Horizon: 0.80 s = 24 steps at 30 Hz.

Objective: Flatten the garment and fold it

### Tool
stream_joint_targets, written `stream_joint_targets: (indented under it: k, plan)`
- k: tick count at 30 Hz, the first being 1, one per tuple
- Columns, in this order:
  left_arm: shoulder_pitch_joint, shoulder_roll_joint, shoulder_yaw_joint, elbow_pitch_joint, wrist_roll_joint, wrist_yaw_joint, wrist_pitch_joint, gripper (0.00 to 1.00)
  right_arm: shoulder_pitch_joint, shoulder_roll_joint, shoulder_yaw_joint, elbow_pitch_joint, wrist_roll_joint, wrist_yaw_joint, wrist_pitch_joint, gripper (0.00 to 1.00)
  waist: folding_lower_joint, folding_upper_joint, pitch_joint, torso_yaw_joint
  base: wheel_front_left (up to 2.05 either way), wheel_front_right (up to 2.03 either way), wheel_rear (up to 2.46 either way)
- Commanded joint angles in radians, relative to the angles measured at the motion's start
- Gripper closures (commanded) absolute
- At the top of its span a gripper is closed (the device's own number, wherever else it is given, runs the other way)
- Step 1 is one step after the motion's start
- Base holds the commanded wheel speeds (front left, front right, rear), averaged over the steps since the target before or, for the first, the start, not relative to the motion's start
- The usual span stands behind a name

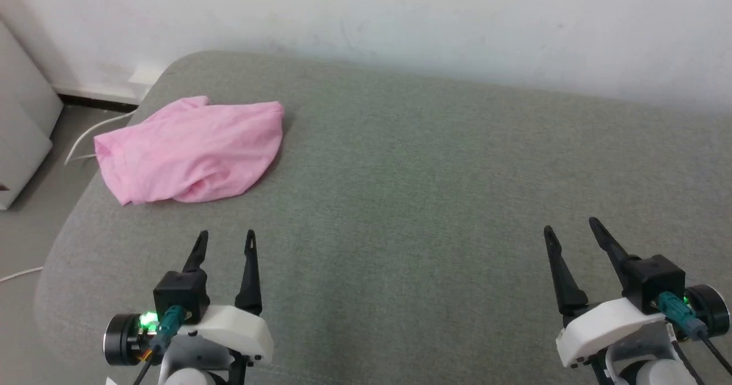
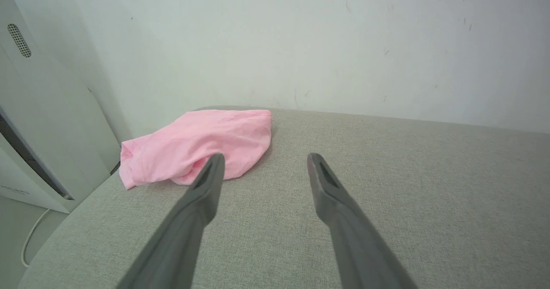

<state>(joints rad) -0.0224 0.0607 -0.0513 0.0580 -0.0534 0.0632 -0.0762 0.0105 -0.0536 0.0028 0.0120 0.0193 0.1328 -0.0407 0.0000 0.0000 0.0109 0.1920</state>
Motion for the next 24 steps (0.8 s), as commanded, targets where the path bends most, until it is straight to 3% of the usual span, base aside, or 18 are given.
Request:
stream_joint_targets:
  k: [1, 24]
  plan:
    - [-0.013, 0.008, -0.005, 0.007, -0.006, 0.009, -0.013, 0.0, -0.013, 0.001, 0.002, 0.003, 0.006, -0.001, -0.01, 0.0, 0.0, 0.0, -0.001, 0.018, 0.0, 0.0, 0.0]
    - [-0.02, 0.024, -0.028, 0.032, -0.046, 0.055, -0.057, 0.0, -0.022, 0.002, 0.014, 0.017, 0.019, -0.001, -0.037, 0.0, 0.0, 0.0, 0.001, 0.122, 0.0, 0.0, 0.0]
